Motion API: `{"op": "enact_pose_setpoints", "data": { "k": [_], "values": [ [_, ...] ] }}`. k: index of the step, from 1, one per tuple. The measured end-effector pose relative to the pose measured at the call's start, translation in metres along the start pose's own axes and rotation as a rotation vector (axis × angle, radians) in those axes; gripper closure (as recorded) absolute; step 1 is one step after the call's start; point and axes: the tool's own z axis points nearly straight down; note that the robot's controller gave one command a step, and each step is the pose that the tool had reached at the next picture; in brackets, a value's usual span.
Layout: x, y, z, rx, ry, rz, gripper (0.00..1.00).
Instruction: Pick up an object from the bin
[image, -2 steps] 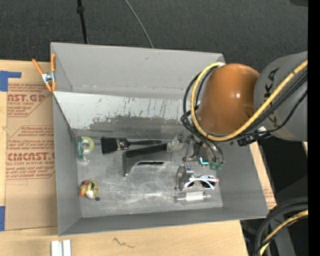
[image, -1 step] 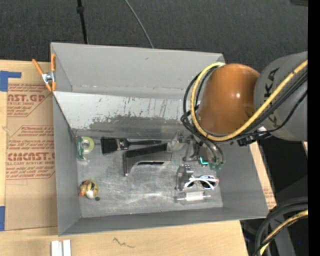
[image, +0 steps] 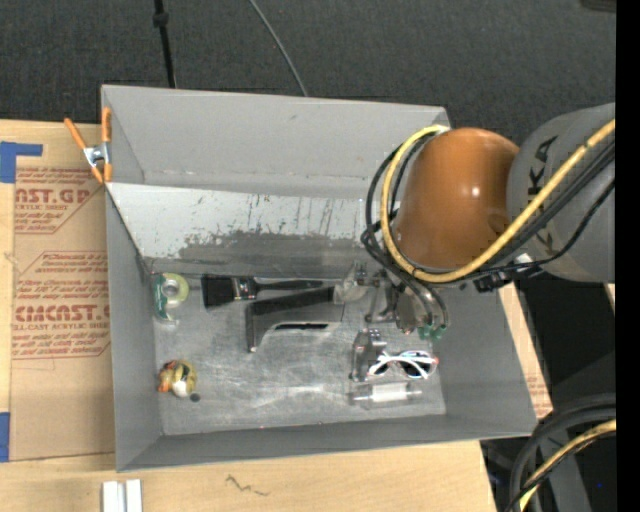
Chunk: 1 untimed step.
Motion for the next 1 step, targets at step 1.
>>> {"op": "enact_pose_setpoints", "data": {
  "k": [1],
  "values": [
    [-0.0102, -0.0151, 0.0303, -0.001, 0.01, -0.04, 0.0]
  ]
}}
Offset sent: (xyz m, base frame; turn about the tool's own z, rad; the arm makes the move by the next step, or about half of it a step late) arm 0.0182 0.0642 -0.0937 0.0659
